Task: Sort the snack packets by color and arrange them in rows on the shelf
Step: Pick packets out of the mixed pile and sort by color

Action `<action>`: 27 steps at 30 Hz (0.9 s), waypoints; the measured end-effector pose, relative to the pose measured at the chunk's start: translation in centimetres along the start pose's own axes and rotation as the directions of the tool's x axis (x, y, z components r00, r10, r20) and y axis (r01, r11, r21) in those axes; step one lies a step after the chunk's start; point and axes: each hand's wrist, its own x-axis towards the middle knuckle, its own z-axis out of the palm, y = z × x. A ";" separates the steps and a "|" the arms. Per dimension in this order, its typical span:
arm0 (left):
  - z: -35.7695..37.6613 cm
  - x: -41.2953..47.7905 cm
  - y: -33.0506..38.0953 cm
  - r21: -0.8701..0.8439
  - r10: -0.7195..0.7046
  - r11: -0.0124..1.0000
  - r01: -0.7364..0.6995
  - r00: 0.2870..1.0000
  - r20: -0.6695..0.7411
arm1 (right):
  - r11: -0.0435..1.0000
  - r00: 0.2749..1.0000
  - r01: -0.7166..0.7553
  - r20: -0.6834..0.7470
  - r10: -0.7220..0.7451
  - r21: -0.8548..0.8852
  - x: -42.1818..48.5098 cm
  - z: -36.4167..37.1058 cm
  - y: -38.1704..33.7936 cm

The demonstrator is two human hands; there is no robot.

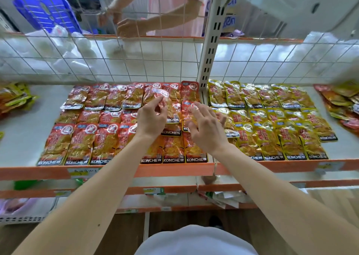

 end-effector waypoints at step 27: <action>-2.0 -2.4 -7.0 0.634 0.197 0.738 -0.231 0.972 0.124 | 0.994 0.975 0.072 0.217 -0.053 -0.082 0.2 3.6 -3.1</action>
